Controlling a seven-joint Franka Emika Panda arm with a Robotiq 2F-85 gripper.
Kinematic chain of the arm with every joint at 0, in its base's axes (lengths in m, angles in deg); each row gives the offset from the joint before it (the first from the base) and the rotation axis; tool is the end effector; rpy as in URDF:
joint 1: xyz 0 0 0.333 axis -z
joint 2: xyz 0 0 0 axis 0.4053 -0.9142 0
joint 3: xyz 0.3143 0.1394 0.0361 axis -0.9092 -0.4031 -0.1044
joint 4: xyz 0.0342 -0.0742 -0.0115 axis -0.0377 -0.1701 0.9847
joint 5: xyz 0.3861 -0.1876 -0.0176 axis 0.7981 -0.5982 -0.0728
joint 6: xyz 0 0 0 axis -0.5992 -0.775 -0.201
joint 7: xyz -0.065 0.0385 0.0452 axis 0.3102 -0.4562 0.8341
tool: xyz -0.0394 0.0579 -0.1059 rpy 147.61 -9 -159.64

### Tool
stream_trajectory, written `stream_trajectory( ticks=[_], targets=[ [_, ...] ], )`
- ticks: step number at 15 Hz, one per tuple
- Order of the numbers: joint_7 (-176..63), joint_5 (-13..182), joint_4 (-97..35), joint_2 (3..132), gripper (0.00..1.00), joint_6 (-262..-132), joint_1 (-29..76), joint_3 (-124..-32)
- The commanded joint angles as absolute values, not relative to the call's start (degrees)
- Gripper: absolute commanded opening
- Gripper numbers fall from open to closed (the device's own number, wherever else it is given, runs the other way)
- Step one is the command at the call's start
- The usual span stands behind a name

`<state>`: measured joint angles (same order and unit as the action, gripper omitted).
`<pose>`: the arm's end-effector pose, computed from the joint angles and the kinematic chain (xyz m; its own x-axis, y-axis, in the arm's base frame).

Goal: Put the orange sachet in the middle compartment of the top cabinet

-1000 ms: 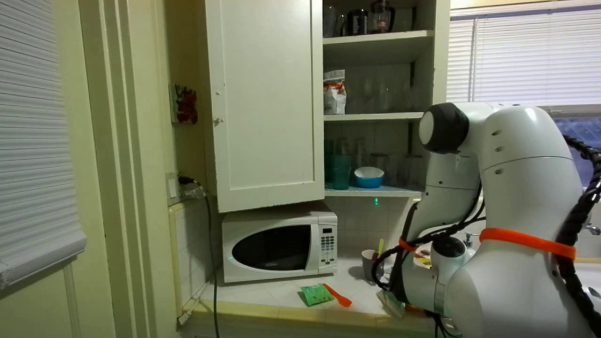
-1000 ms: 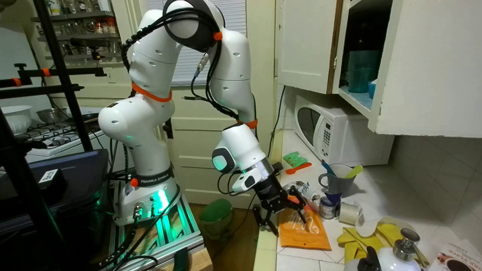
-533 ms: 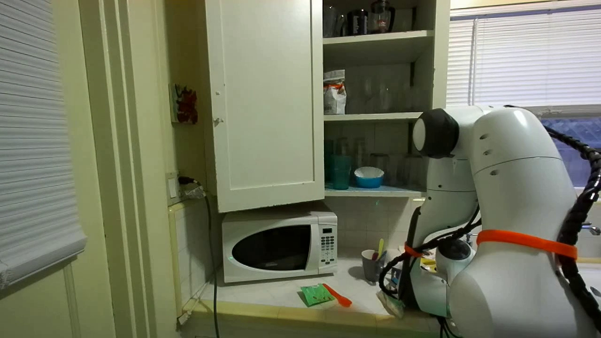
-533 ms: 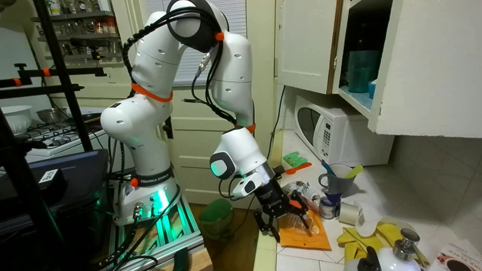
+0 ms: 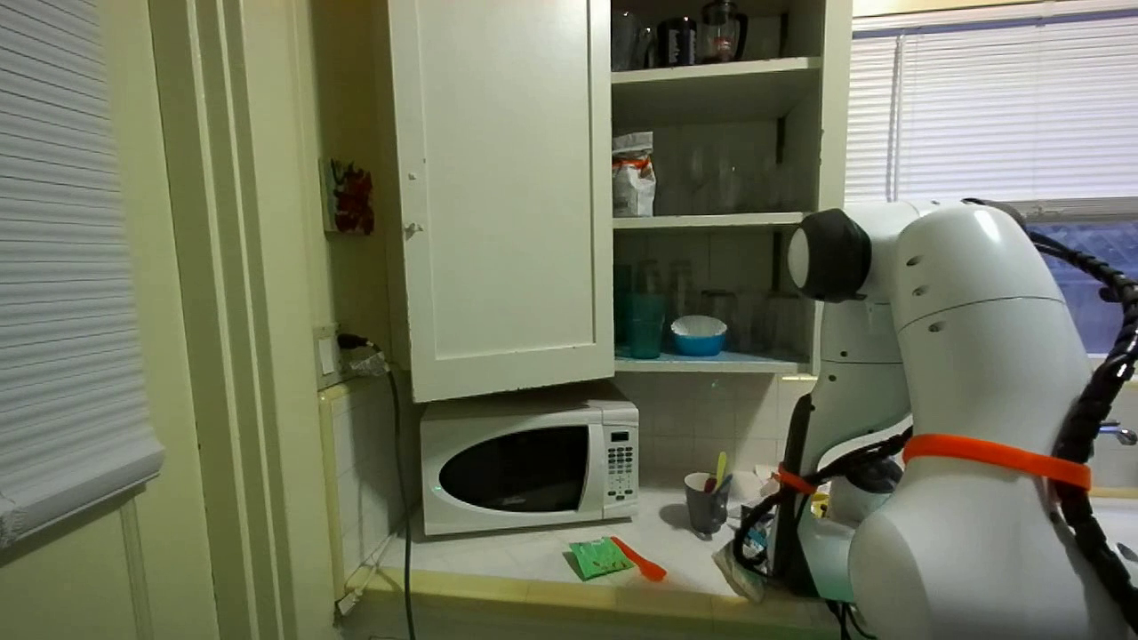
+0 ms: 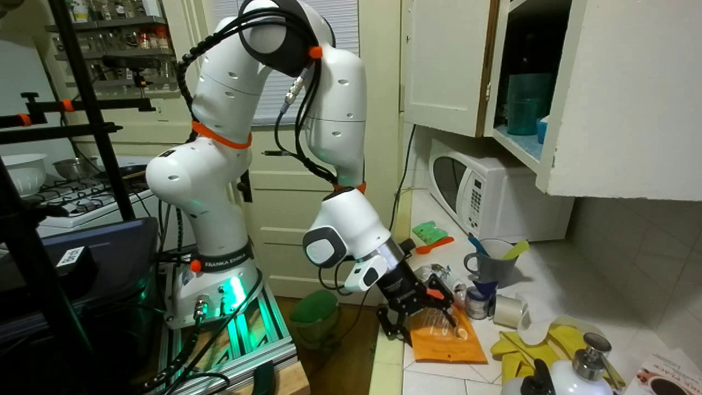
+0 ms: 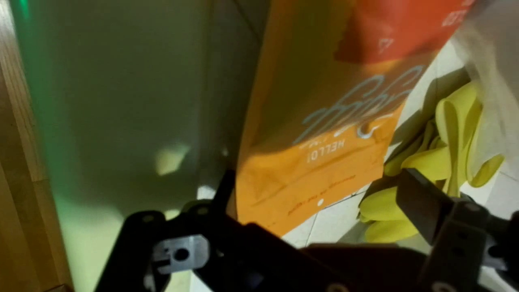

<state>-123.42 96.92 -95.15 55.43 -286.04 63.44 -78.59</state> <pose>0.2945 -0.3110 0.1255 -0.5823 -0.7767 0.2401 -0.7296 0.3690 -0.5757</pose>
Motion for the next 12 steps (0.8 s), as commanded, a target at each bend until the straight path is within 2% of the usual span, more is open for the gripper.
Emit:
stream_trajectory(
  ticks=[1, 2, 3, 5, 10, 12],
  targets=[
    [-127.55, 87.58, -93.99, 54.28, 1.0, -288.12, 66.63, -79.39],
    [-127.65, 86.34, -93.81, 54.19, 0.98, -288.11, 67.03, -79.38],
    [-127.87, 85.23, -93.58, 54.02, 0.79, -287.95, 67.51, -79.45],
    [-128.21, 83.68, -93.31, 53.72, 0.7, -287.84, 68.41, -79.69],
    [-127.61, 83.67, -93.79, 53.39, 0.3, -287.98, 69.53, -79.11],
    [-127.41, 83.55, -94.0, 53.3, 0.16, -288.34, 69.77, -79.29]
  ],
)
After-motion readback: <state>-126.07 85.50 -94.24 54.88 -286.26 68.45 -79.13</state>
